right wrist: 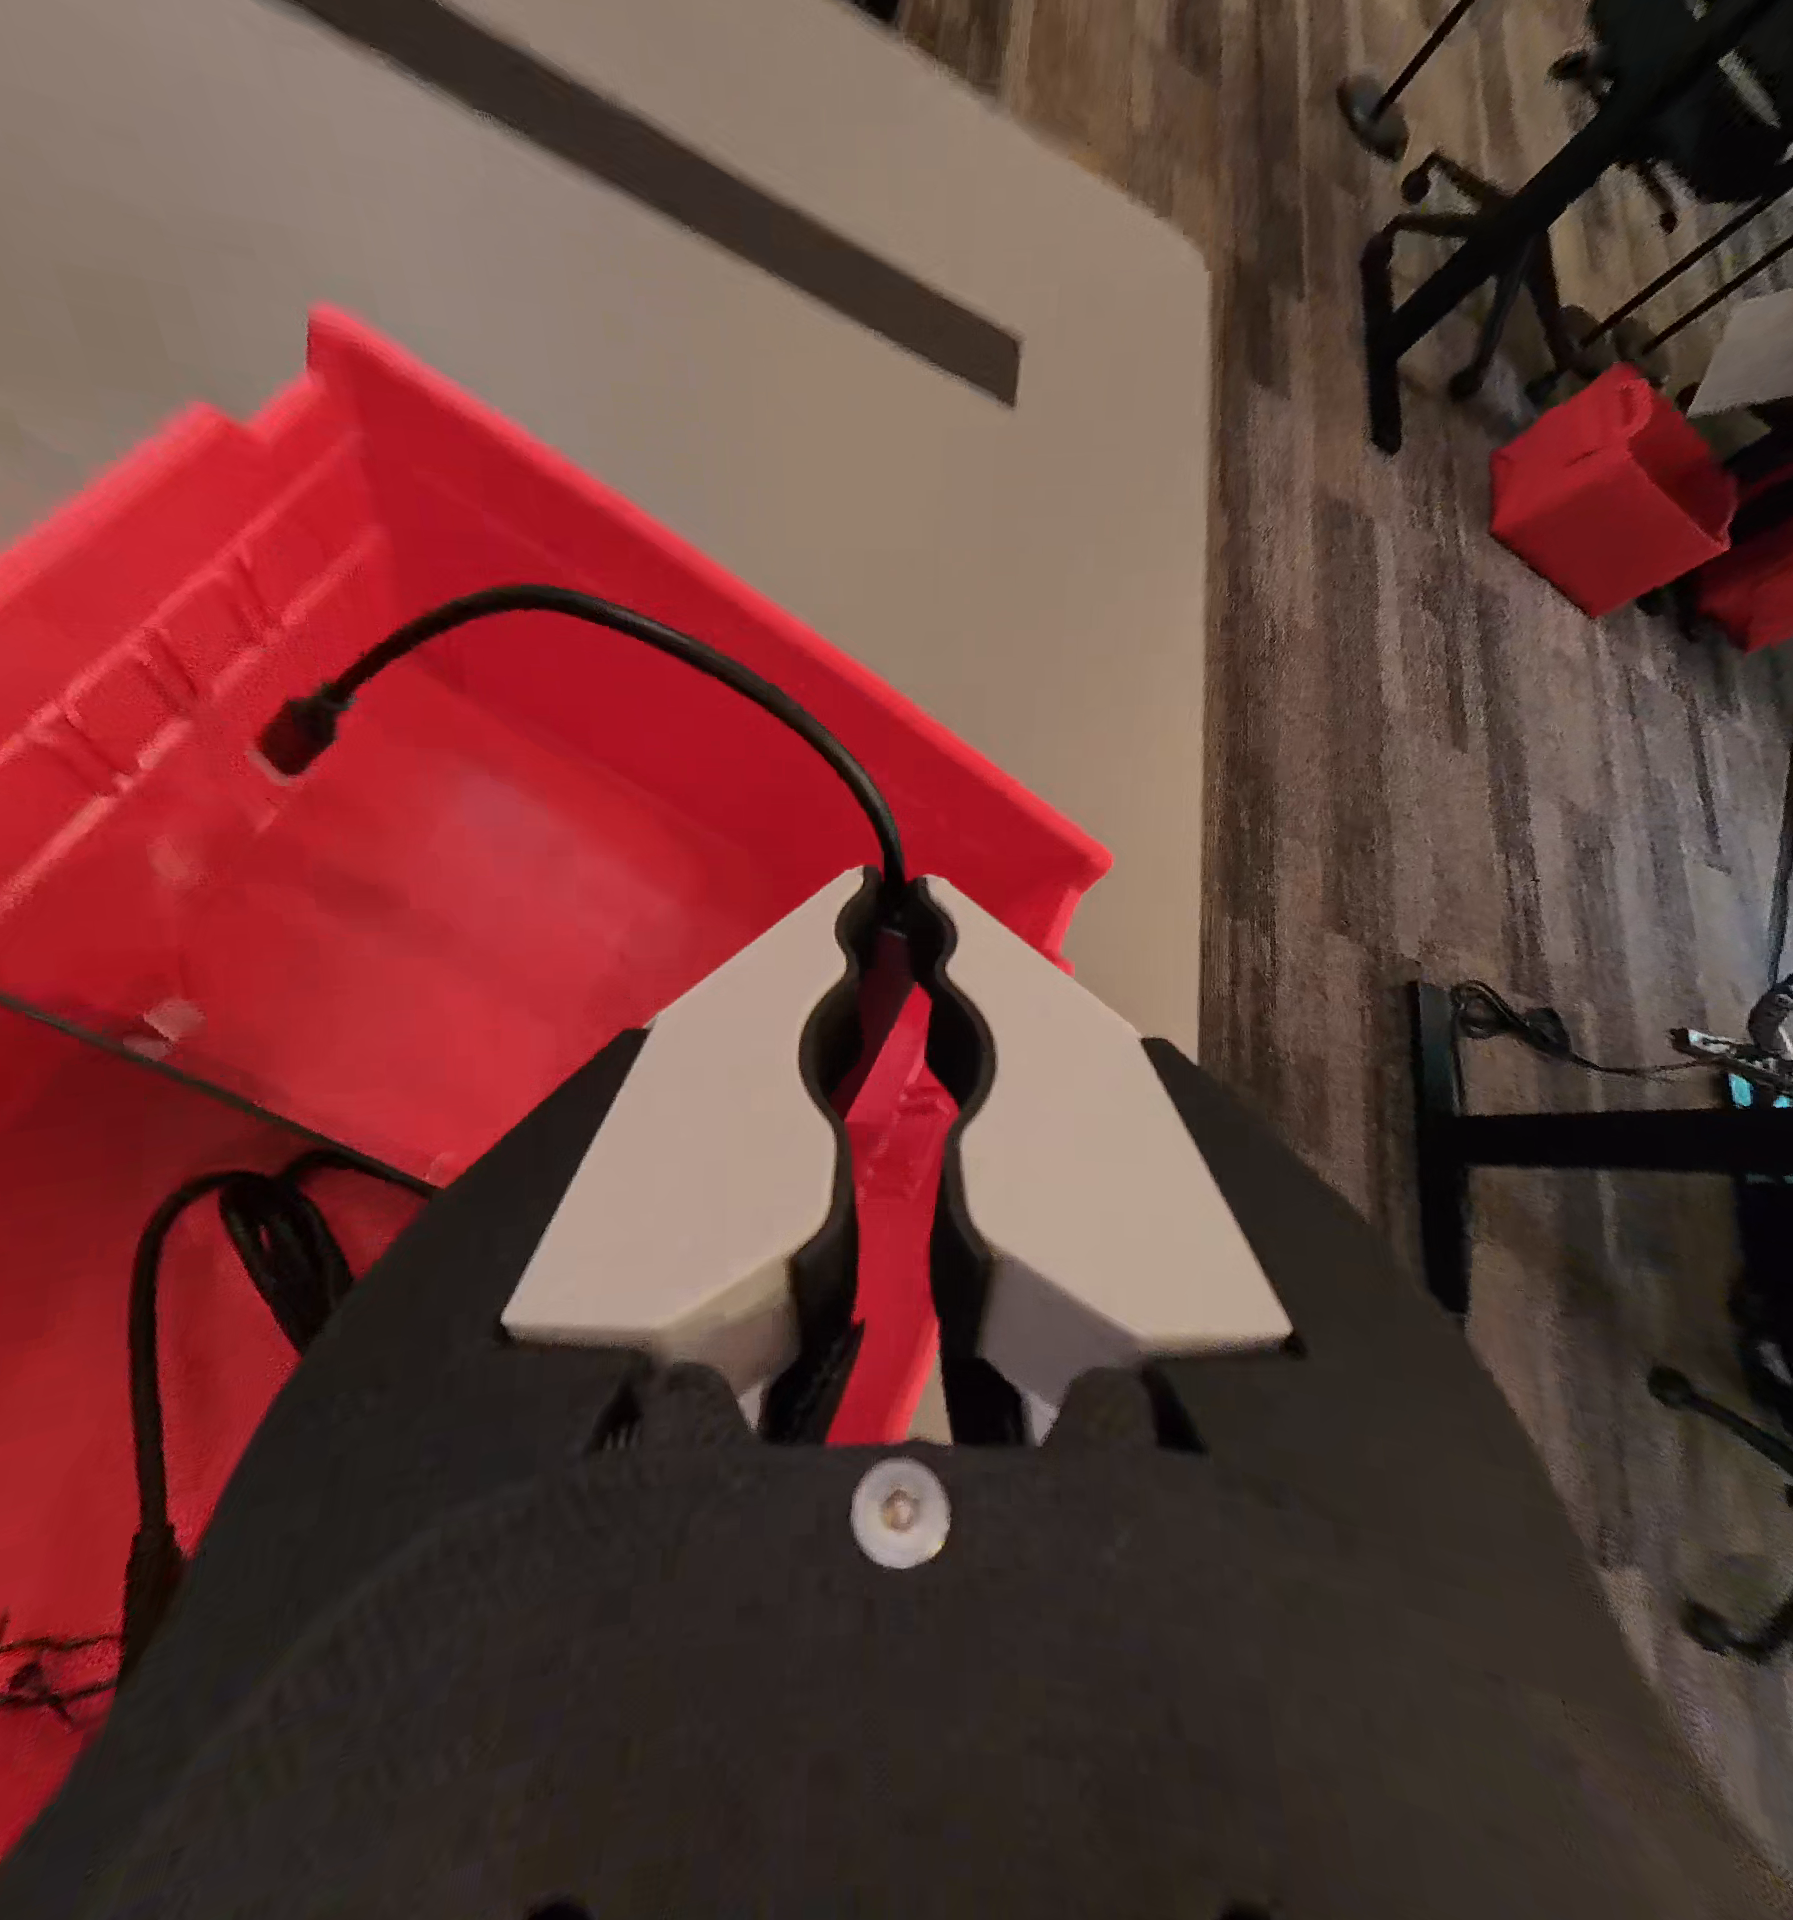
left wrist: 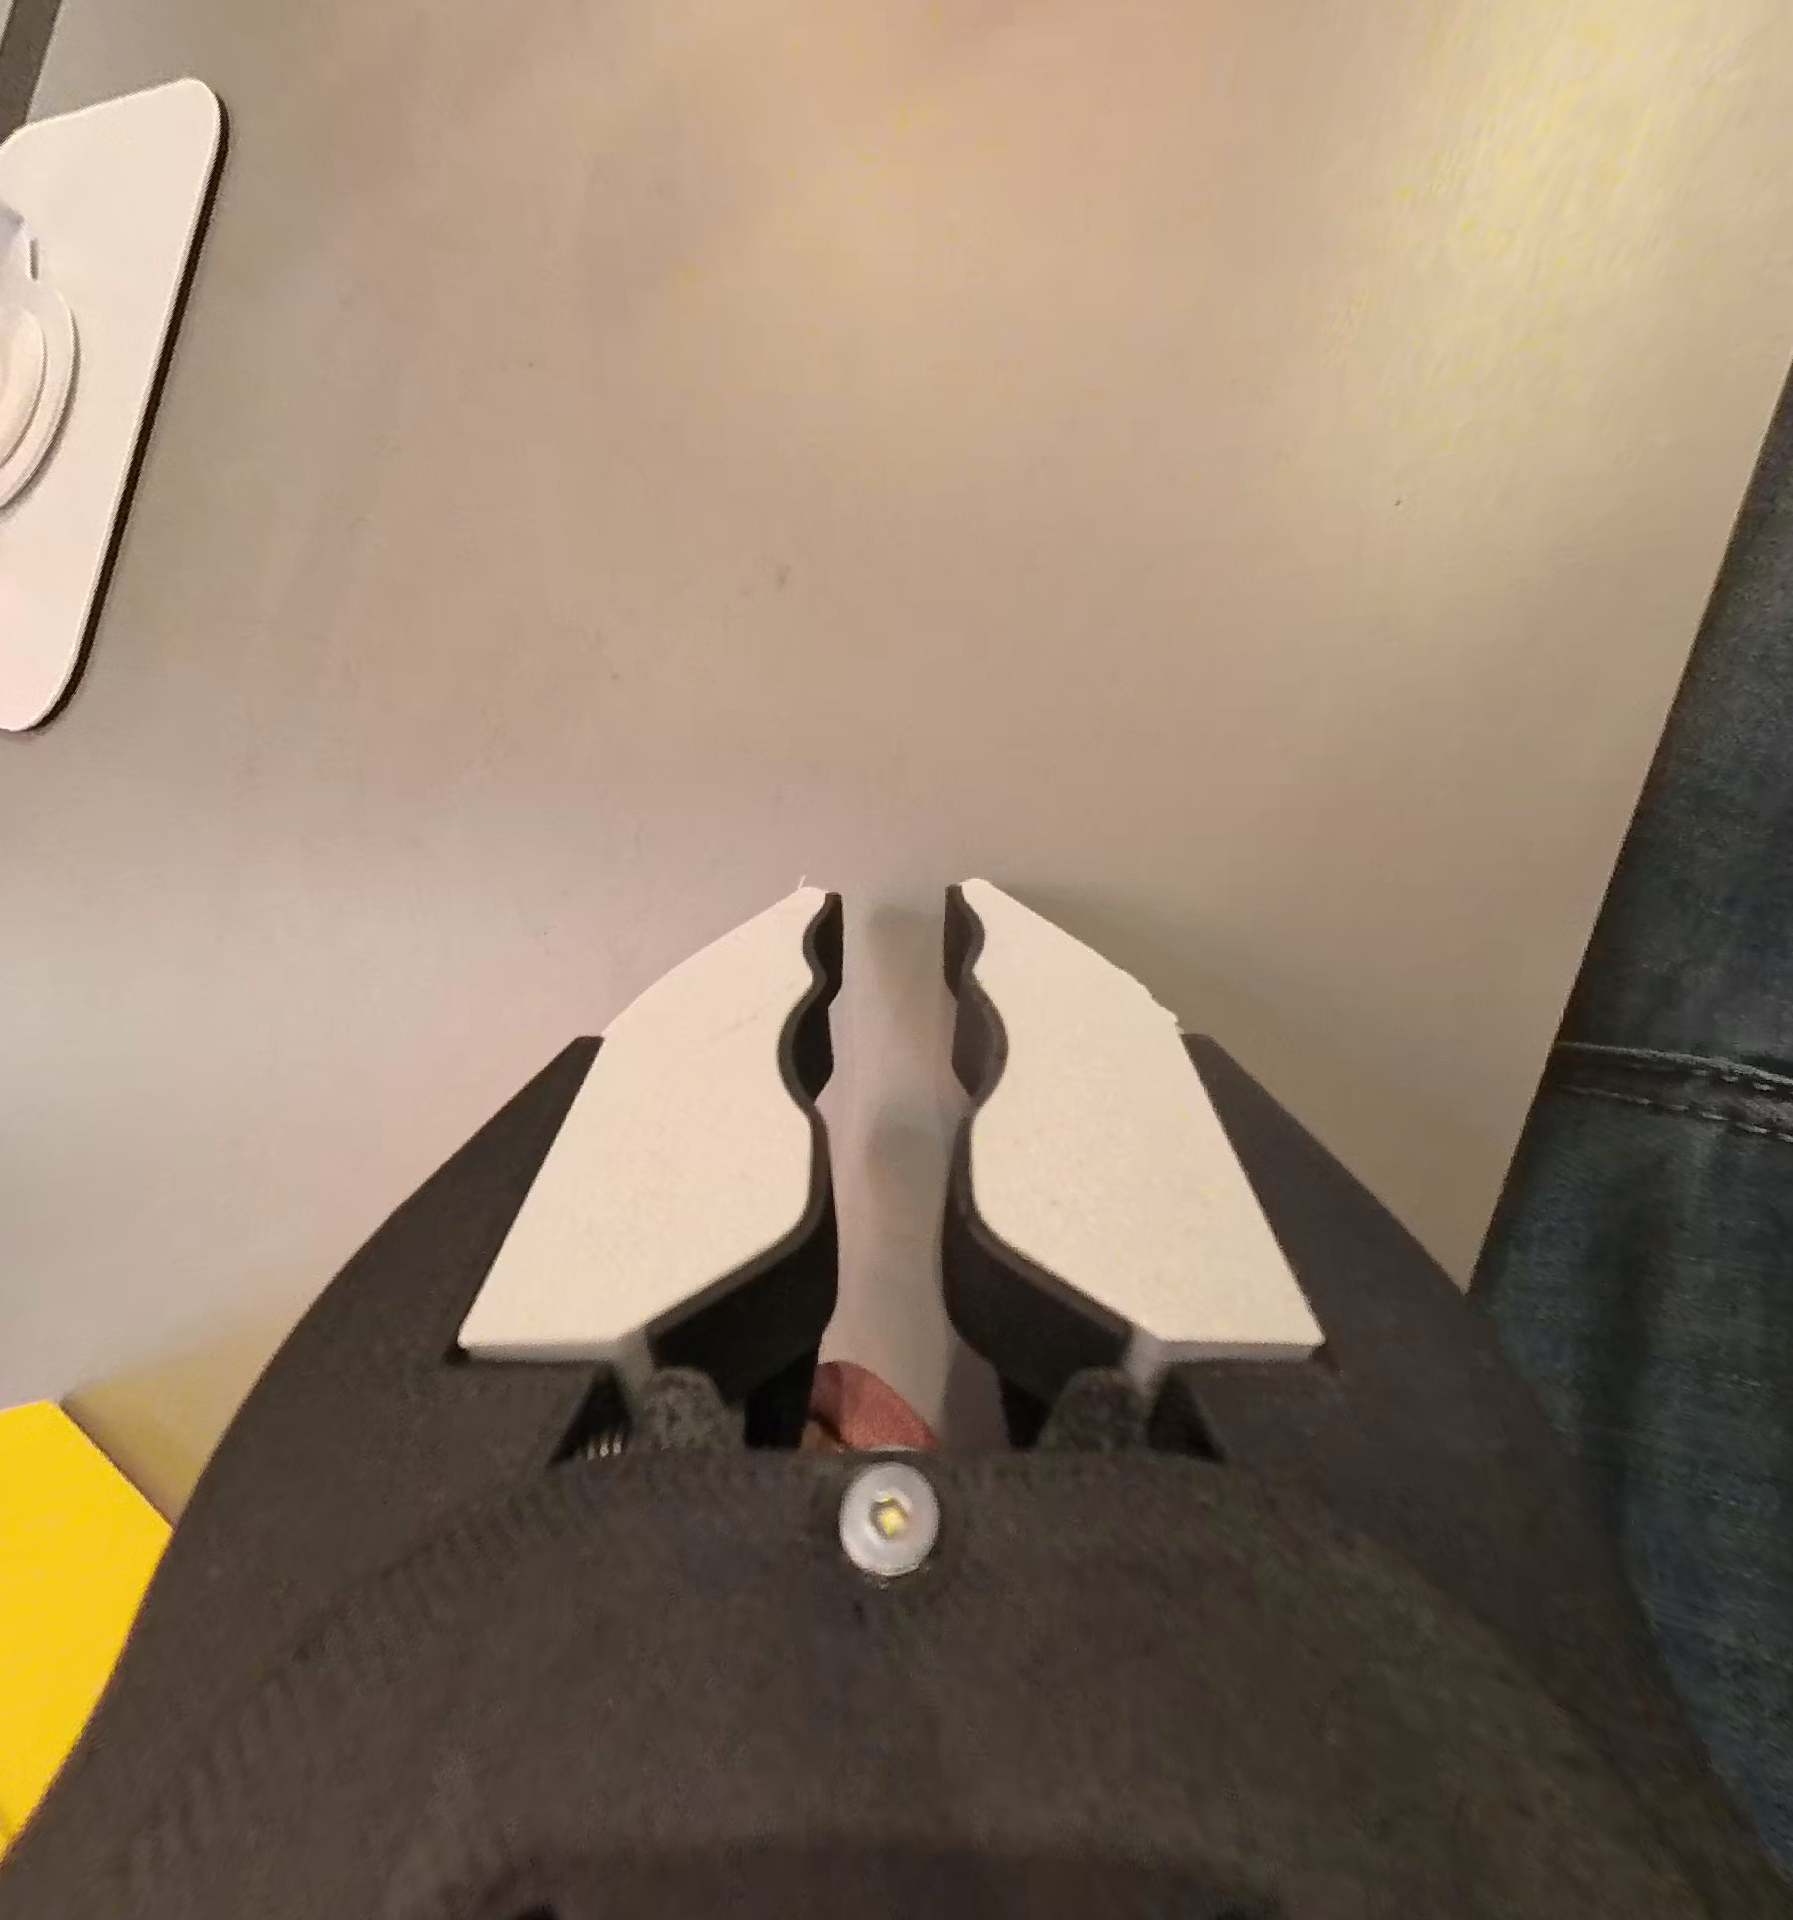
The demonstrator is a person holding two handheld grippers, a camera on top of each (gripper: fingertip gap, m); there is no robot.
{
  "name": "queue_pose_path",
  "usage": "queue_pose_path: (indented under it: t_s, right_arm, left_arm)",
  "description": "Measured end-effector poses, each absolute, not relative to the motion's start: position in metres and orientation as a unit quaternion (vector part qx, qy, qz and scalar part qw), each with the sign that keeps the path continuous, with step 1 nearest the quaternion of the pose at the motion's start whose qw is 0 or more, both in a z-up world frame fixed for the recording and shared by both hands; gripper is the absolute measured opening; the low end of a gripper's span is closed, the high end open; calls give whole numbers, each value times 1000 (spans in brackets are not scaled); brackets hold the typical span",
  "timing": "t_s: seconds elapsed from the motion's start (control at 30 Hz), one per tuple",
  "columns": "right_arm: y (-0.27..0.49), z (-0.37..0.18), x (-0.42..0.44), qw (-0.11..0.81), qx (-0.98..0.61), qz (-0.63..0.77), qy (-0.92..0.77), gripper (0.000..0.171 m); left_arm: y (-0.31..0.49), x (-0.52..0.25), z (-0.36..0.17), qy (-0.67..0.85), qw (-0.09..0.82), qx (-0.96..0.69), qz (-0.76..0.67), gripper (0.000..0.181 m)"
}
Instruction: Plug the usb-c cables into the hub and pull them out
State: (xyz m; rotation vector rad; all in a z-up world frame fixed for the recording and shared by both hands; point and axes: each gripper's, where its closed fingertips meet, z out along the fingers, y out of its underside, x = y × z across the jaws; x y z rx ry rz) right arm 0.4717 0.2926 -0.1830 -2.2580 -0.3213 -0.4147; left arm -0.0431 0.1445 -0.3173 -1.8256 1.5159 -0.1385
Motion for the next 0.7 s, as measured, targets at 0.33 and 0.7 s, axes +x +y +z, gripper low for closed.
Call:
queue_pose_path:
  t_s: [0.33, 0.7]
  right_arm:
    - [326, -233, 419, 349, -899, -142, -221, 3]
    - [330, -266, 376, 300, -892, -93, -324, 19]
  left_arm:
    - [143, -43, -317, 592, 371, -713, -51, 17]
    - [143, -44, -317, 591, 370, -715, -53, 21]
